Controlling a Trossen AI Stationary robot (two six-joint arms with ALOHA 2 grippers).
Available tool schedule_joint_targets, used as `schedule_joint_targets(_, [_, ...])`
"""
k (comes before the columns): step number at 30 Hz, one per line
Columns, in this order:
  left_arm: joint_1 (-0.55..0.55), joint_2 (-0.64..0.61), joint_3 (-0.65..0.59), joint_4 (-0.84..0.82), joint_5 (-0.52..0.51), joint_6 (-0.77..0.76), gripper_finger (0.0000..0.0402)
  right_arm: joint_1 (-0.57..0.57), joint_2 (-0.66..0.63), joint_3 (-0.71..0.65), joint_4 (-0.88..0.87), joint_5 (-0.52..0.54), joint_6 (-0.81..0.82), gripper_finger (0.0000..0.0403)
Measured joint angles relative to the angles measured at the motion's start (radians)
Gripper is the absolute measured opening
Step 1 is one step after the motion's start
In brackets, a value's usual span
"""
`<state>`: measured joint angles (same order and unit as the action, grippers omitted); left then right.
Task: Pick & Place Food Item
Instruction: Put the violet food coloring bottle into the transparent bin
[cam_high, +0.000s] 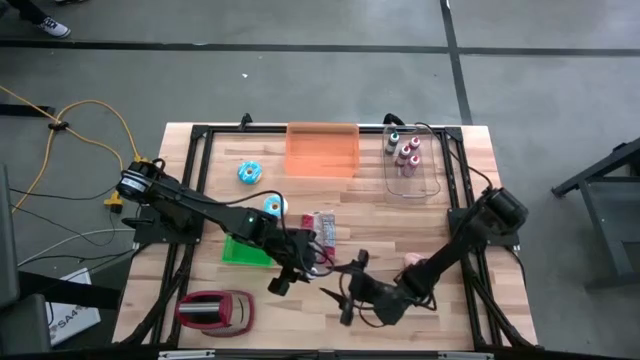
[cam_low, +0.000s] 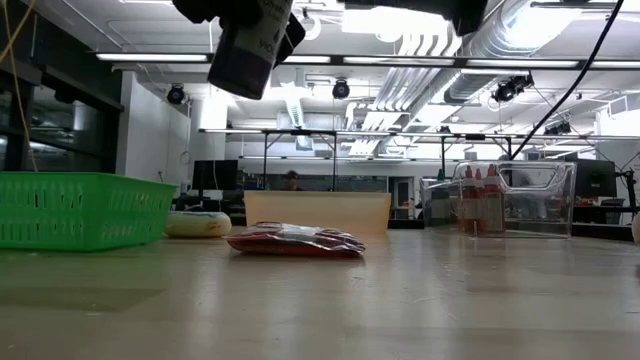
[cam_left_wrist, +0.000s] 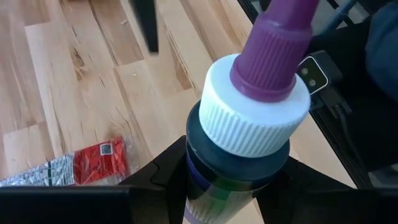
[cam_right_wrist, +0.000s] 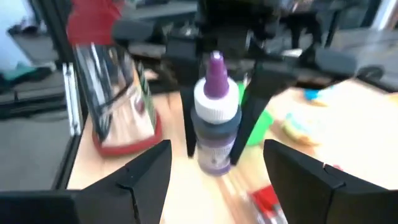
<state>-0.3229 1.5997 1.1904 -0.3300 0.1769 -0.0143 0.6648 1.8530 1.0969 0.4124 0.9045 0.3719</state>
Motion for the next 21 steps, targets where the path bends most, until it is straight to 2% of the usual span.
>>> schedule_joint_targets(2, [0.000,0.000,0.000,-0.002,0.000,0.000,0.0139,-0.013,-0.012,0.000,-0.053,-0.046,0.017,0.0244])
schedule_joint_targets(8, [0.002,0.000,0.000,-0.013,0.000,0.000,0.0139,-0.069,-0.018,0.000,-0.062,-0.176,0.002,0.0244])
schedule_joint_targets(21, [0.031,0.000,-0.002,-0.068,-0.051,-0.009,0.0139,-0.121,-0.045,0.000,-0.057,-0.215,-0.088,0.0244])
